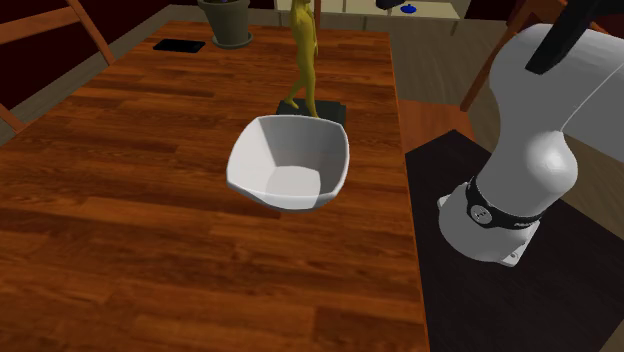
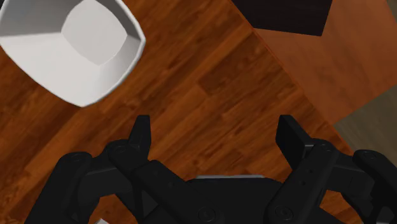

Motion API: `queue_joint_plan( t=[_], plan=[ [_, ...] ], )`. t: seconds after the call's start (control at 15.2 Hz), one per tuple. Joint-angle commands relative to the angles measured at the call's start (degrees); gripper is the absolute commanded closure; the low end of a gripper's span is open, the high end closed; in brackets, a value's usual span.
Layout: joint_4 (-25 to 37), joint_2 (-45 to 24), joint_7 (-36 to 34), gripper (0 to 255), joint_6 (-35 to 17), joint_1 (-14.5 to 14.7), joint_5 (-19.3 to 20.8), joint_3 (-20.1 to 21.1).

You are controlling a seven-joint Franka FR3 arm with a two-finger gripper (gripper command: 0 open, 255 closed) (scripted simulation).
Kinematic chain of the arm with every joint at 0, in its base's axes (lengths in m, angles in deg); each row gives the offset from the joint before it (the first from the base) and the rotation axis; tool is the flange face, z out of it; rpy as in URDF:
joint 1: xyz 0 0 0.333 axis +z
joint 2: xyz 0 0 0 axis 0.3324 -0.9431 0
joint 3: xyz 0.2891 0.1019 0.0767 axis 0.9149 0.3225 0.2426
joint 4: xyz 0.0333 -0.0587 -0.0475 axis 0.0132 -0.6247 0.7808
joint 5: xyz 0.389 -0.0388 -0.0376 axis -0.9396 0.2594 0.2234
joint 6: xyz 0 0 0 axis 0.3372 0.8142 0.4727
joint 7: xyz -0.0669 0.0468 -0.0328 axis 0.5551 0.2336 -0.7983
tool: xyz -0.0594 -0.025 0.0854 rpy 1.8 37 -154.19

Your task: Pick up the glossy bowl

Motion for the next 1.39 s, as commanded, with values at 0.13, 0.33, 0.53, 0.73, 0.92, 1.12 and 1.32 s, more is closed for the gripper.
queue_joint_plan(
  t=[0.13, 0.33, 0.53, 0.73, 0.92, 1.12, 1.32],
  plan=[
    [-3.9, 0.6, 1.4, 0, -2.7, -0.3, 1.2, -1.0],
    [-9.3, 1.2, 3.4, 0, -7.0, -0.8, 3.1, -2.7],
    [-14.2, 1.0, 5.3, 0, -11.5, -1.5, 5.2, -4.5],
    [-18.7, 0.1, 7.2, 0, -16.3, -2.3, 7.5, -6.5],
    [-22.6, -1.6, 9.0, 0, -21.4, -3.4, 10.1, -8.7],
    [-25.9, -4.4, 10.7, 0, -27.1, -4.6, 12.9, -11.0],
    [-28.6, -8.3, 12.3, 0, -33.2, -6.0, 15.9, -13.4]
  ],
)
